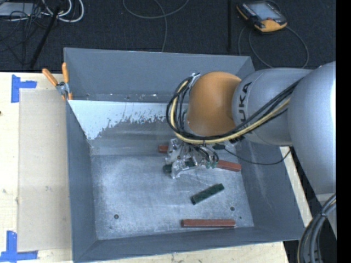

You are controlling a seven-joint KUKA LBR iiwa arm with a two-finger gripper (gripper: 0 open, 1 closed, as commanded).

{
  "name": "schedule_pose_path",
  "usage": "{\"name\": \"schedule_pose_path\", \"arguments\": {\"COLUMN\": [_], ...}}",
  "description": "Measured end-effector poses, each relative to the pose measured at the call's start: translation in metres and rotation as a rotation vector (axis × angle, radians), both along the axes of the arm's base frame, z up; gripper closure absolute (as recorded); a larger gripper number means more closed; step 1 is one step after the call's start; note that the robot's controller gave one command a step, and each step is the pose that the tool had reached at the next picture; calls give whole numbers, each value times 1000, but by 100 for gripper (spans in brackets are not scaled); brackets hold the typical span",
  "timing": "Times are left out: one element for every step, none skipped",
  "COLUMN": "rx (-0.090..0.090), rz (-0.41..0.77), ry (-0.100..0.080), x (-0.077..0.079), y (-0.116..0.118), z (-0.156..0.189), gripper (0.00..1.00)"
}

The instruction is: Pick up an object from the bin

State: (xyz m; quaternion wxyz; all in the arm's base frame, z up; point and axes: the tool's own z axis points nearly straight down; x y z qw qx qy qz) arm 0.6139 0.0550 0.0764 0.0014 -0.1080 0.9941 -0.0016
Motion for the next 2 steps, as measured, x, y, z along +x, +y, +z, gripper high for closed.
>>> {"name": "schedule_pose_path", "arguments": {"rx": [4,4], "rz": [2,2], "ry": [0,1], "x": [-9,-9], "y": [-6,-7], "z": [143,142], "gripper": [100,100]}}
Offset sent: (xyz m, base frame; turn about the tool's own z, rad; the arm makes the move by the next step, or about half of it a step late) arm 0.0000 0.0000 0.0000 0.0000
